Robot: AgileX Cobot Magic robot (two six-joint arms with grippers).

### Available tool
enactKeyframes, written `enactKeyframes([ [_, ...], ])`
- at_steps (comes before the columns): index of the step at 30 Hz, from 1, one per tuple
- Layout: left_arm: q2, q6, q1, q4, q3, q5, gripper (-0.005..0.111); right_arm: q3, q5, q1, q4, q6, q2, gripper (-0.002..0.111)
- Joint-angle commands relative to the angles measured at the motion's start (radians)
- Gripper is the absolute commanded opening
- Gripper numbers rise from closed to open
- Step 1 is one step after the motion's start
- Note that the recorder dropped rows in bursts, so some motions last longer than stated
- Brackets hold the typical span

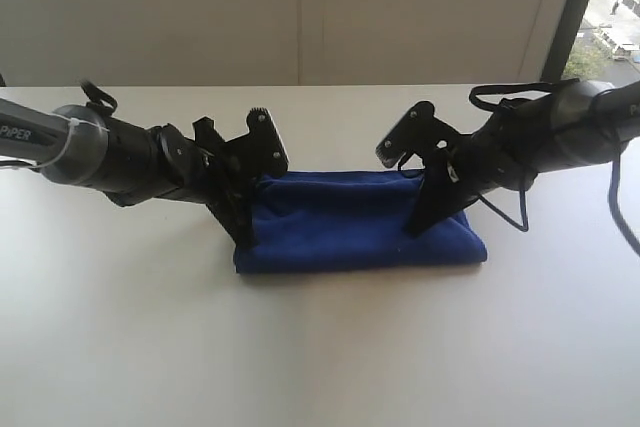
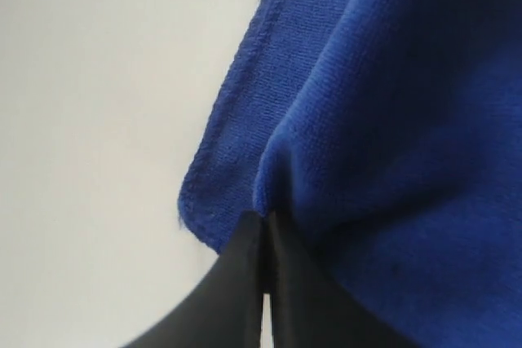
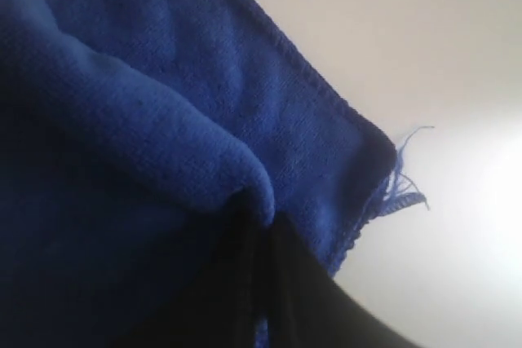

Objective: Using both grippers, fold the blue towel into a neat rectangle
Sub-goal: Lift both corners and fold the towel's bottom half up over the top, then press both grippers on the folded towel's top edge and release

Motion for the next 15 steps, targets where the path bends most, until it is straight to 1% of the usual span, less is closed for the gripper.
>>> enactKeyframes([
  [1,0.003,0.0,-0.005,-0.006,-0.005,0.0,0.002,-0.006,-0.009,-0.013,-0.01,0.005,0.013,0.0],
  [4,0.003,0.0,-0.005,-0.006,-0.005,-0.017,0.01,-0.006,-0.012,-0.022,-0.01,0.005,0.013,0.0],
  [9,0.003,0.0,-0.005,-0.005,-0.005,-0.123,0.032,-0.006,-0.003,-0.052,-0.01,0.005,0.013,0.0],
  [12,0.003,0.0,-0.005,0.03,-0.005,-0.177,0.044,-0.006,-0.003,-0.063,-0.01,0.007,0.013,0.001],
  [15,0.003,0.0,-0.005,0.045,-0.005,-0.186,0.048,-0.006,-0.008,-0.067,-0.01,0.007,0.013,0.009],
])
